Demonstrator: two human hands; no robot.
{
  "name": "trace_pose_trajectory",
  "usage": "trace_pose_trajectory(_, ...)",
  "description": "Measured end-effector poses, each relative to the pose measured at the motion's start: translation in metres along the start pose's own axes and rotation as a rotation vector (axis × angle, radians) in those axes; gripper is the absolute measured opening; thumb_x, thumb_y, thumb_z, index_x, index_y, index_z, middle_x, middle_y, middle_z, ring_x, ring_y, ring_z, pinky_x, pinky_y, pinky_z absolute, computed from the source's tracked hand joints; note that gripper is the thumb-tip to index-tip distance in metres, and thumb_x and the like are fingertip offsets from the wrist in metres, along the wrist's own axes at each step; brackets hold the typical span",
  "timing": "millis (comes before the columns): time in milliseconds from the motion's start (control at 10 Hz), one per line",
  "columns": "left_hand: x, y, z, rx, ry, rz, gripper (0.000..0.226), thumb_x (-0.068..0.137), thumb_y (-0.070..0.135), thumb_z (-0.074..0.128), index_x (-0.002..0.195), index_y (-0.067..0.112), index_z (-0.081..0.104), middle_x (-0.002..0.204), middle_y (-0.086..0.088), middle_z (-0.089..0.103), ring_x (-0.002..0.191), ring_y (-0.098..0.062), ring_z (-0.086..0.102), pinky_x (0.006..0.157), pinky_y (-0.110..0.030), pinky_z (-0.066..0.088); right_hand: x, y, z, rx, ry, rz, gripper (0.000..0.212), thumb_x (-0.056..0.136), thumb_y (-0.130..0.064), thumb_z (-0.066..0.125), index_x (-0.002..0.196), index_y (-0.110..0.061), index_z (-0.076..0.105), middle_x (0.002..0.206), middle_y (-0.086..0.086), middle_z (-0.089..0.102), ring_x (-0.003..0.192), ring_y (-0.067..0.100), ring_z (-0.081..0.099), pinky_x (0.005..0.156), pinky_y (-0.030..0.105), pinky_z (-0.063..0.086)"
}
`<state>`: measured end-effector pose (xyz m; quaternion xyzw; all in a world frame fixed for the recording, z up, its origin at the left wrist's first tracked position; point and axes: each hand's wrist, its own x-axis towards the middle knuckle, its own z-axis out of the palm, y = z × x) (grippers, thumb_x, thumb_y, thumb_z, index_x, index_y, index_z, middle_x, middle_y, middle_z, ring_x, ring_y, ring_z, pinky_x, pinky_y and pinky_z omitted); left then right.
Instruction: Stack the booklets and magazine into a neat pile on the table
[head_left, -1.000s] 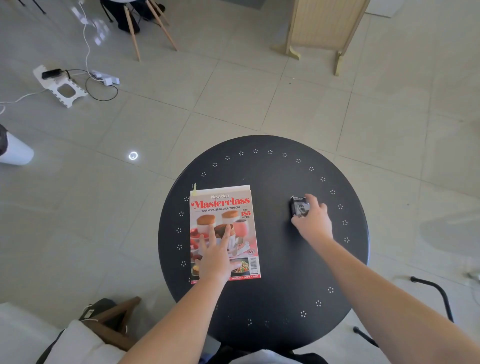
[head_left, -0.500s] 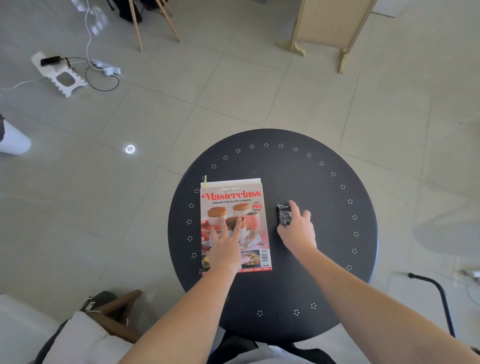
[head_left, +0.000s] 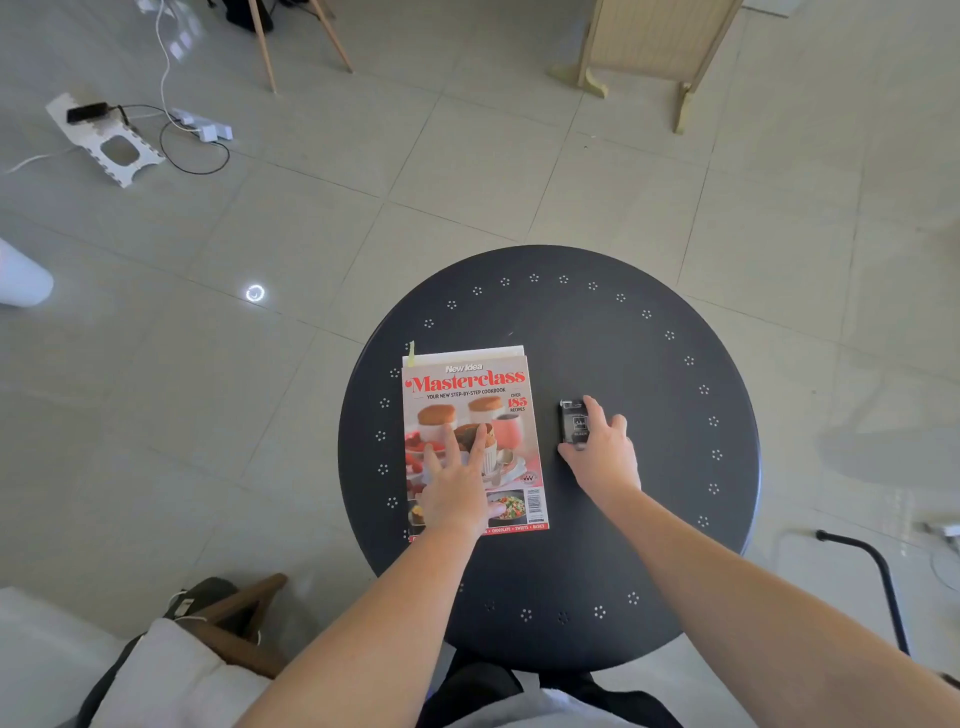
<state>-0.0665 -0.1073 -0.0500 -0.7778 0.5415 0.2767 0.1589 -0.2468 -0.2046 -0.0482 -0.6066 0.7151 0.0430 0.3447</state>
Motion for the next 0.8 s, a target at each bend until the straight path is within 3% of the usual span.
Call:
trace_pose_trajectory(200, 0.001, 0.0, 0.001, -0.002, 0.002, 0.0, 0.115, 0.088, 0.071, 0.068, 0.169, 0.043, -0.007, 0.181, -0.011, -0.009, 0.164, -0.051, 0.006, 0.116, -0.064, 0.048, 0.001, 0.001, -0.005, 0.001, -0.036, 0.0, 0.086, 0.093, -0.039, 0.072, 0.164, -0.036, 0.024, 0.14, 0.013, 0.045, 0.123, 0.041, 0.057, 0.091, 0.05, 0.059)
trace_pose_trajectory(300, 0.0, 0.001, 0.0, -0.01, -0.003, -0.002, 0.114, 0.088, 0.069, 0.07, 0.17, 0.043, -0.005, 0.181, -0.011, -0.008, 0.164, -0.051, 0.006, 0.116, -0.064, 0.048, -0.002, 0.004, -0.012, 0.019, -0.028, 0.014, 0.098, 0.088, -0.049, 0.074, 0.166, -0.034, 0.016, 0.144, 0.013, 0.044, 0.127, 0.043, 0.055, 0.093, 0.051, 0.058)
trace_pose_trajectory(500, -0.002, -0.002, -0.004, -0.067, 0.007, -0.011, 0.102, 0.094, 0.065, 0.067, 0.17, 0.044, 0.003, 0.181, -0.005, -0.005, 0.165, -0.046, 0.006, 0.119, -0.063, 0.042, -0.018, 0.021, -0.032, 0.038, -0.003, -0.022, 0.101, 0.089, -0.056, 0.071, 0.167, -0.025, 0.016, 0.149, 0.013, 0.044, 0.129, 0.041, 0.057, 0.096, 0.052, 0.056)
trace_pose_trajectory(600, -0.008, -0.011, -0.003, -0.162, 0.049, -0.009, 0.097, 0.095, 0.058, 0.07, 0.171, 0.038, 0.013, 0.181, -0.001, 0.004, 0.166, -0.039, 0.014, 0.119, -0.062, 0.043, -0.031, 0.031, -0.049, 0.03, 0.012, -0.055, 0.097, 0.092, -0.056, 0.07, 0.167, -0.022, 0.019, 0.153, 0.013, 0.044, 0.128, 0.04, 0.06, 0.096, 0.049, 0.053)
trace_pose_trajectory(700, -0.025, -0.024, -0.002, -0.34, 0.146, -0.049, 0.085, 0.1, 0.036, 0.072, 0.169, 0.034, 0.023, 0.178, 0.0, 0.017, 0.158, -0.035, 0.037, 0.112, -0.055, 0.053, -0.044, 0.045, -0.066, 0.024, 0.014, -0.087, 0.082, 0.096, -0.051, 0.066, 0.163, -0.023, 0.029, 0.153, 0.007, 0.046, 0.118, 0.034, 0.066, 0.092, 0.045, 0.053)
trace_pose_trajectory(800, -0.062, -0.045, 0.018, -0.457, 0.293, -0.137, 0.065, 0.101, 0.021, 0.069, 0.159, 0.028, 0.042, 0.167, -0.005, 0.036, 0.142, -0.03, 0.057, 0.108, -0.048, 0.06, -0.059, 0.058, -0.087, 0.026, 0.0, -0.15, 0.063, 0.097, -0.045, 0.064, 0.154, -0.027, 0.043, 0.131, -0.001, 0.057, 0.105, 0.025, 0.065, 0.087, 0.04, 0.054)
